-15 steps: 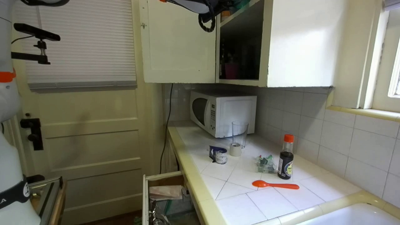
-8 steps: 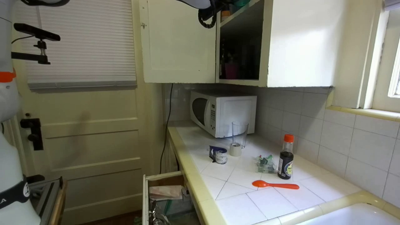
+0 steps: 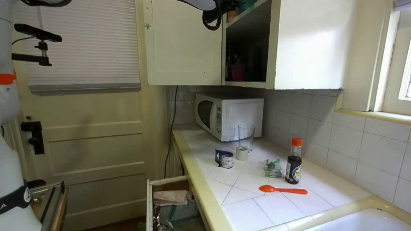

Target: Put the blue cup on the middle shelf of the cabinet on the right.

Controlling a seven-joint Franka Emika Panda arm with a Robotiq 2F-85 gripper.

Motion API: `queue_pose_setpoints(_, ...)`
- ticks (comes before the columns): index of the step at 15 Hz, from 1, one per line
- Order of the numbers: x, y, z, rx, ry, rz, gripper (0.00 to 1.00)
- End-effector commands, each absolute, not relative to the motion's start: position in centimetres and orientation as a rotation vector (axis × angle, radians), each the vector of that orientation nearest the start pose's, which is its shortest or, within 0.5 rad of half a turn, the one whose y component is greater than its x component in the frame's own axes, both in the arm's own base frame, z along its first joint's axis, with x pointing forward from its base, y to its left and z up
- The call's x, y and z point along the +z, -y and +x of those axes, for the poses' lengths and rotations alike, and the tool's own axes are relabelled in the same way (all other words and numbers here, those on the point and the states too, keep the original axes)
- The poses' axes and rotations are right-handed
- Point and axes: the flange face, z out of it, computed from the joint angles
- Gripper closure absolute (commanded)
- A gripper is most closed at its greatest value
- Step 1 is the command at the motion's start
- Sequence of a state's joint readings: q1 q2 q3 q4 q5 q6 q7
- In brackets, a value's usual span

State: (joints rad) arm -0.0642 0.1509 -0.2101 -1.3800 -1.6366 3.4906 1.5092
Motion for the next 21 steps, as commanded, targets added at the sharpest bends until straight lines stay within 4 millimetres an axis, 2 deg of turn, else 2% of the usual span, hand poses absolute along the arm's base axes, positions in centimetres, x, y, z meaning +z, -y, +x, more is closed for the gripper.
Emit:
queue_pose_setpoints(1,72.3,2.8,58.4,-2.238,0.236,-2.240,0.48)
queue_pose_setpoints(5,74.7,3.3,57.6,-2.303,0.193,-2.201,0.48)
queue_pose_setpoints(6,73.5,3.1,58.6,-2.278,0.222,-2.213,0.23)
queue_pose_setpoints(8,74.3,3.2,58.0,-2.297,0.219,-2.199,0.23)
queue_pose_setpoints(9,74.5,3.3,57.9,-2.301,0.218,-2.196,0.48)
queue_pose_setpoints(14,71.5,3.9,57.6,-2.202,0.195,-2.274,0.48)
queue_pose_setpoints(19,73.4,3.5,57.1,-2.268,0.212,-2.259,0.48)
queue_pose_setpoints(21,75.6,2.9,57.0,-2.328,0.244,-2.206,0.48)
